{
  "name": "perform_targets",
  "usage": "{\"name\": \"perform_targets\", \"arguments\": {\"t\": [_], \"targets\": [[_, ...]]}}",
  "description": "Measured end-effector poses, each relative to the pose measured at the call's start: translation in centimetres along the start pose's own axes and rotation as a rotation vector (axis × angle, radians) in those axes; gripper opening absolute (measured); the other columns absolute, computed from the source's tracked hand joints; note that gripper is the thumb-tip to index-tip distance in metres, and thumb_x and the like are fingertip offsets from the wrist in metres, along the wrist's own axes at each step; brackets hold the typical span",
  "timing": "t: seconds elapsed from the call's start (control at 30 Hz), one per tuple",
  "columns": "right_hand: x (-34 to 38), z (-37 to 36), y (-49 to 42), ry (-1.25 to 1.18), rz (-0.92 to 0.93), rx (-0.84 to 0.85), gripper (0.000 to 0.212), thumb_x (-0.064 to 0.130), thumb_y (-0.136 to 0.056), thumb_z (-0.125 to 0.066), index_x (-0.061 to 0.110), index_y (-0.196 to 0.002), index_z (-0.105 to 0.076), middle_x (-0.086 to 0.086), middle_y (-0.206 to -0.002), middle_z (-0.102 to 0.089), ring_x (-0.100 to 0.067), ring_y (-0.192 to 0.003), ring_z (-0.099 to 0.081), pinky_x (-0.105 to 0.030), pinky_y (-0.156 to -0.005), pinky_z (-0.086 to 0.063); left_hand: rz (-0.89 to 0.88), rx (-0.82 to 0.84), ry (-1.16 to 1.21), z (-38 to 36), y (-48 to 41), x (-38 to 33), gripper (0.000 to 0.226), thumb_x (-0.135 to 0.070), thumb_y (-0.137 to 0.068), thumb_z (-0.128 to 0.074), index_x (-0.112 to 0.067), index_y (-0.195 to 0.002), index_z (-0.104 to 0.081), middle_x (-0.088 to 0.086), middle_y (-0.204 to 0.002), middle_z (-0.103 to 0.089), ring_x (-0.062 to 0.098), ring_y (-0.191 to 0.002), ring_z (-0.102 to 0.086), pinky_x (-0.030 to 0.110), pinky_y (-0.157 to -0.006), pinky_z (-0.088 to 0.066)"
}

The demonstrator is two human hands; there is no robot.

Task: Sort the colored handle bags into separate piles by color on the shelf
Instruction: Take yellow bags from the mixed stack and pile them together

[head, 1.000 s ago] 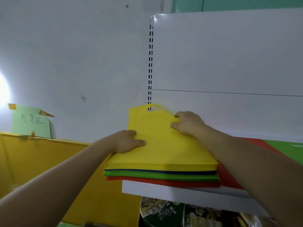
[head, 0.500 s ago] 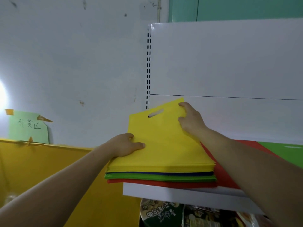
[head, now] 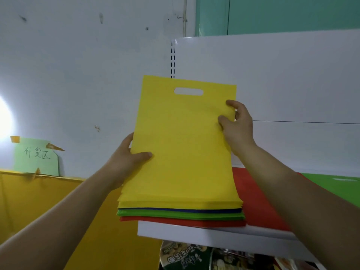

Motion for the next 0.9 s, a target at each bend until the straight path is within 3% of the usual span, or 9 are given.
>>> {"name": "perform_targets", "arguments": {"t": [0.1, 0.2, 0.27, 0.37, 0.43, 0.5, 0.63, 0.73, 0.9], "targets": [[0.8, 0.9, -0.4, -0.034, 0.024, 0.003, 0.044, 0.011, -0.089, -0.060, 0.028, -0.128, -0.050, 0.014, -0.117, -0.050, 0.006, -0.098, -0.052, -0.023, -0.088, -0.049, -0.097, 0.008, -0.019, -0.5, 1.1, -0.9, 0.076, -0.005, -0.078, -0.074, -0.041, -0.133, -0.034, -0.002, -0.116, -0.060, 0.019, -0.092, -0.064, 0.038, -0.071, -0.054], [0.3, 1.0, -0.4, -0.027, 0.026, 0.146, 0.052, 0.016, -0.089, -0.064, 0.035, -0.132, -0.043, 0.011, -0.130, -0.047, -0.011, -0.119, -0.048, -0.034, -0.098, -0.046, -0.204, -0.067, -0.129, -0.7, 2.1, -2.2, 0.087, -0.004, -0.087, -0.063, -0.046, -0.144, -0.013, -0.022, -0.106, -0.050, 0.001, -0.084, -0.058, 0.020, -0.060, -0.049], [-0.9, 0.8, 0.1, -0.023, -0.037, 0.229, 0.058, 0.016, -0.088, -0.065, 0.039, -0.134, -0.040, 0.005, -0.135, -0.046, -0.015, -0.120, -0.049, -0.040, -0.098, -0.048, -0.253, -0.110, -0.182, -0.8, 2.9, -2.8, 0.086, -0.004, -0.088, -0.061, -0.049, -0.143, -0.013, -0.023, -0.107, -0.047, 0.000, -0.086, -0.056, 0.019, -0.064, -0.048], [-1.5, 1.5, 0.5, -0.030, -0.061, 0.171, 0.053, 0.010, -0.089, -0.062, 0.031, -0.134, -0.046, 0.006, -0.129, -0.049, 0.008, -0.100, -0.052, -0.027, -0.089, -0.051, -0.284, -0.139, -0.255, -1.2, 3.7, -3.1, 0.063, -0.004, -0.086, -0.064, -0.048, -0.125, -0.043, -0.010, -0.124, -0.046, 0.017, -0.111, -0.051, 0.031, -0.086, -0.045], [-0.8, 2.6, 0.7, -0.077, -0.056, 0.063, 0.047, 0.009, -0.089, -0.061, 0.030, -0.130, -0.050, 0.007, -0.120, -0.052, 0.005, -0.097, -0.055, -0.027, -0.086, -0.052, -0.277, -0.138, -0.242, -1.6, 4.1, -3.0, 0.050, -0.005, -0.085, -0.064, -0.045, -0.113, -0.053, -0.006, -0.124, -0.048, 0.020, -0.112, -0.050, 0.033, -0.090, -0.045], [-0.3, 3.6, 0.9, -0.155, -0.071, 0.002, 0.045, 0.011, -0.089, -0.062, 0.034, -0.125, -0.050, 0.004, -0.115, -0.057, -0.010, -0.102, -0.059, -0.036, -0.089, -0.053, -0.287, -0.131, -0.233, -1.9, 4.5, -3.1, 0.048, -0.006, -0.085, -0.065, -0.044, -0.112, -0.055, -0.005, -0.124, -0.049, 0.020, -0.112, -0.050, 0.036, -0.094, -0.045], [1.4, 4.1, 2.2, -0.058, -0.063, 0.132, 0.057, 0.012, -0.087, -0.065, 0.039, -0.132, -0.042, 0.001, -0.133, -0.050, -0.015, -0.115, -0.055, -0.041, -0.097, -0.050, -0.336, -0.107, -0.211, -2.6, 5.2, -4.2, 0.052, -0.005, -0.084, -0.066, -0.043, -0.117, -0.053, -0.007, -0.125, -0.048, 0.017, -0.112, -0.048, 0.035, -0.095, -0.043], [3.8, 6.0, 2.9, 0.080, -0.021, 0.046, 0.060, 0.008, -0.087, -0.062, 0.031, -0.138, -0.042, 0.006, -0.135, -0.046, -0.008, -0.113, -0.049, -0.035, -0.101, -0.045, -0.366, -0.050, -0.204, -3.4, 5.6, -5.3, 0.053, -0.006, -0.084, -0.066, -0.041, -0.121, -0.051, -0.009, -0.123, -0.046, 0.014, -0.108, -0.047, 0.028, -0.089, -0.039], [7.9, 10.0, 4.7, 0.219, 0.013, -0.115, 0.056, 0.009, -0.088, -0.060, 0.028, -0.138, -0.043, 0.007, -0.136, -0.046, -0.004, -0.112, -0.045, -0.026, -0.100, -0.043, -0.368, 0.064, -0.113, -4.8, 7.0, -6.2, 0.054, -0.009, -0.084, -0.067, -0.043, -0.121, -0.048, -0.008, -0.121, -0.048, 0.015, -0.103, -0.051, 0.028, -0.084, -0.042]]}}
Point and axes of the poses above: each hand's wrist, its own y-axis away from the middle knuckle, its own z-axis out of the back of the hand, x = y × z, the point moved 6 cm from there along -y, towards the middle knuckle
